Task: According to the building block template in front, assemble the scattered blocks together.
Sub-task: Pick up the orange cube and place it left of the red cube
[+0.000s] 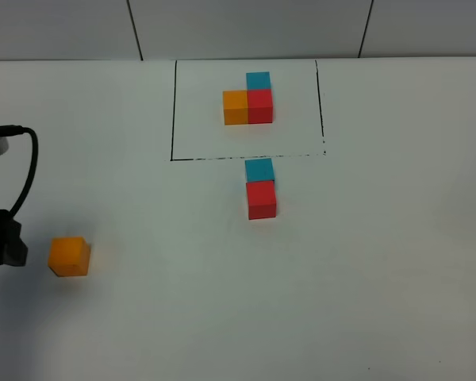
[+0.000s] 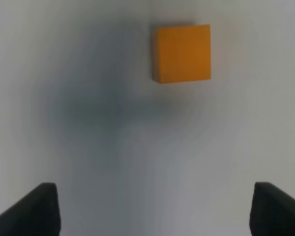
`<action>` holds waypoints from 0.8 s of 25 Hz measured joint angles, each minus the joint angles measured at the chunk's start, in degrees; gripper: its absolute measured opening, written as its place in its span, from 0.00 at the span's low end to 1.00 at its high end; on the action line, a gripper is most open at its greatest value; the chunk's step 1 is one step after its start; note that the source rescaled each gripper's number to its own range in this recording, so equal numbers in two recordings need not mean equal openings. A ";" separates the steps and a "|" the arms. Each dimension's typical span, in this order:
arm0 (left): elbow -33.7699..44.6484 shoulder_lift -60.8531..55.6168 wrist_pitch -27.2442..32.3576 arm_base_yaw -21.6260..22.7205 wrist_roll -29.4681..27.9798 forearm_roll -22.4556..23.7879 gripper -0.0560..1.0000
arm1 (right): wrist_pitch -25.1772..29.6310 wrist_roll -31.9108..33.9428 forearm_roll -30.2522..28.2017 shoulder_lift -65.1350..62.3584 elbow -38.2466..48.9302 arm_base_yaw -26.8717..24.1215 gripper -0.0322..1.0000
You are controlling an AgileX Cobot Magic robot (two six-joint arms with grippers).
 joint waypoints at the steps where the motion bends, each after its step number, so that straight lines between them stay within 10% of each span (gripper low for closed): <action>1: -0.01 1.67 -0.59 -0.07 -0.06 -0.16 0.79 | 0.00 0.00 0.00 0.00 0.00 0.00 0.70; 20: -0.06 22.39 -17.31 -10.97 -9.07 2.83 0.79 | -0.05 0.00 0.00 0.00 0.00 0.00 0.69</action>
